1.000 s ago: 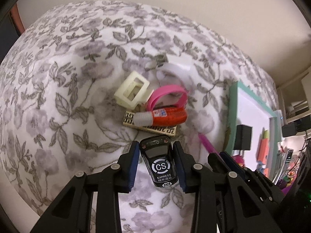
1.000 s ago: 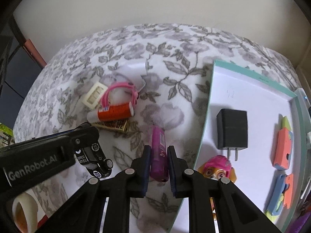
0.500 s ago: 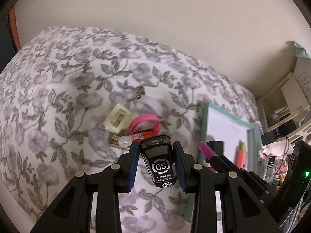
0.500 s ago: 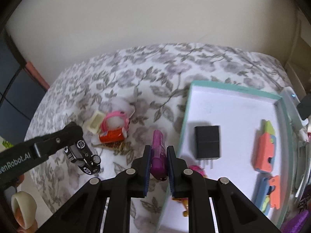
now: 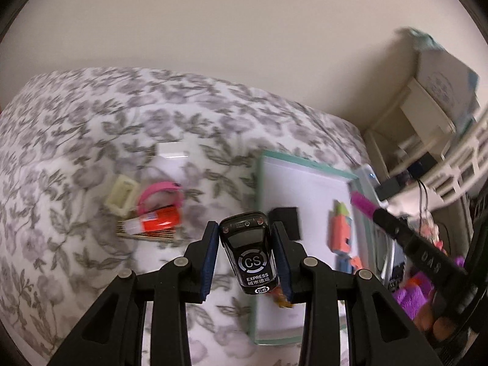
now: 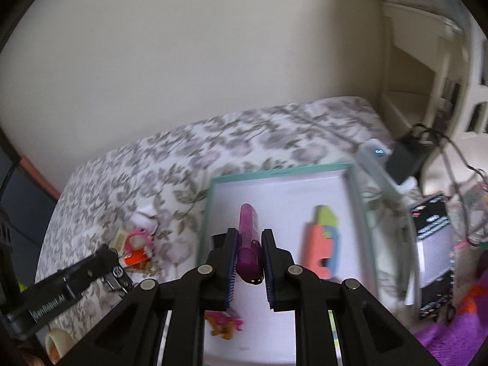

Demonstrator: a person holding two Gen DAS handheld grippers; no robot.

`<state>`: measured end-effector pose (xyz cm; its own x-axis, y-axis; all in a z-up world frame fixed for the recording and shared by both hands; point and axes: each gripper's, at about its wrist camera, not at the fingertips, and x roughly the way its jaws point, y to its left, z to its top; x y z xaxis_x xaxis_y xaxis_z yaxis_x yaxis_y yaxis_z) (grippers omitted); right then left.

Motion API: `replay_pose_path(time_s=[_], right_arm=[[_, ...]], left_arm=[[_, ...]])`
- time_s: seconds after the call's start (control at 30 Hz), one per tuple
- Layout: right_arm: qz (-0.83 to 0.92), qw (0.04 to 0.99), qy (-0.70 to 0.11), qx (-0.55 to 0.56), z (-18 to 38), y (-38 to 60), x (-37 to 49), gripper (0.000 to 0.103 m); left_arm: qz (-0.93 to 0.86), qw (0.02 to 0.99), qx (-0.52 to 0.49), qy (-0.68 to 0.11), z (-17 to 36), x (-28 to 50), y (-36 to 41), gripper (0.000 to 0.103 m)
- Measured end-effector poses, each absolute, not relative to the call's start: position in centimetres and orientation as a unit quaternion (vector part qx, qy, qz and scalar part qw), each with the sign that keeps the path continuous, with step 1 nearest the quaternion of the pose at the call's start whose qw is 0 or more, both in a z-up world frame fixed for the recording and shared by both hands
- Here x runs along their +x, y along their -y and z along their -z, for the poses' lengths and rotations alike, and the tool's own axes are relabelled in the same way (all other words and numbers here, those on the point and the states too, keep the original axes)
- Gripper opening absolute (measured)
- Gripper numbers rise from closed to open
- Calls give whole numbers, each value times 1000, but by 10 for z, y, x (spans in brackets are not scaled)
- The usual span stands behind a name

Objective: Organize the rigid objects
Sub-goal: 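Carry the key fob with the left tool while the right tool carries the pink tube to the tray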

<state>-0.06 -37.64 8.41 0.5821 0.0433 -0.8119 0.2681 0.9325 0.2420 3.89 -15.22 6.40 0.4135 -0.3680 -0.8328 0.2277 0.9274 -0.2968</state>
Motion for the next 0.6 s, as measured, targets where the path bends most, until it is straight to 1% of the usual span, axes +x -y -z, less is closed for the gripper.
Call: replay_pose_path(time_s=[0.3,0.6], right_arm=[[89,857,-474,183,-72,406,-11,17],[74,827,-528,179,-30,394,-4,17]], left_arm=[[240,831,-2,-502,-56,18,214,37],[260,810,22,-526,-28,12,240,37]])
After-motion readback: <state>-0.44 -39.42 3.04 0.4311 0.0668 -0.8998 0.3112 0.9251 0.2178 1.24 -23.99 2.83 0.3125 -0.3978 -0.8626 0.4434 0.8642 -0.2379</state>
